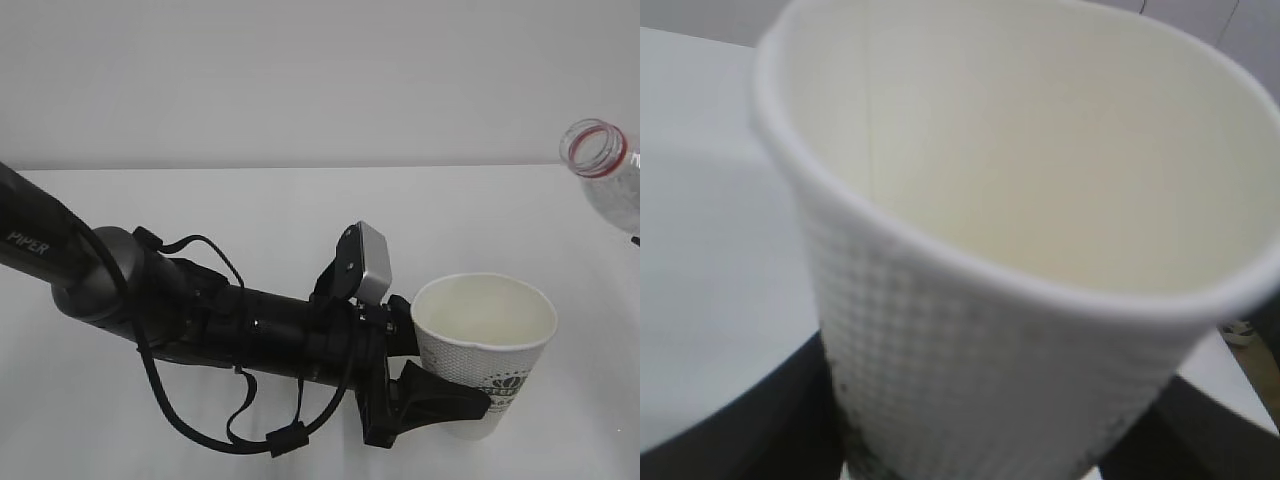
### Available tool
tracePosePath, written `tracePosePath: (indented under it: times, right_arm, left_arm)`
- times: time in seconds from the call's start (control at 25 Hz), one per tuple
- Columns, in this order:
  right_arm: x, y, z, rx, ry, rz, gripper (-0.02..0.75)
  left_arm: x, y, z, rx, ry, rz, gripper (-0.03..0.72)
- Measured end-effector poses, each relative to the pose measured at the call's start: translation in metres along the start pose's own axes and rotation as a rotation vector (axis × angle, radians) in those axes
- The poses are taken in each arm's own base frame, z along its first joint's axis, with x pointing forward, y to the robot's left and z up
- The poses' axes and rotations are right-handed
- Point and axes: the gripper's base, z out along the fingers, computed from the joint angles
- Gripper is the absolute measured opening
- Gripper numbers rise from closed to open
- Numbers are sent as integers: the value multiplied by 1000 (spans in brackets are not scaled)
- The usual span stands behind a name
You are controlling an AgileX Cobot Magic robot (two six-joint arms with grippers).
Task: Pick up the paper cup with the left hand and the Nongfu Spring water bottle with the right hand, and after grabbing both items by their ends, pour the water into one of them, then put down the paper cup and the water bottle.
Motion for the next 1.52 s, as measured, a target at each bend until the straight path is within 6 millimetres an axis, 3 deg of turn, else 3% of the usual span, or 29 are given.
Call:
tracePosePath:
  times: [1.52]
  right_arm:
    - [-1,1,0,-11,-9,-274,422]
  left_arm:
    - [-1,-9,7,32,3,10,489]
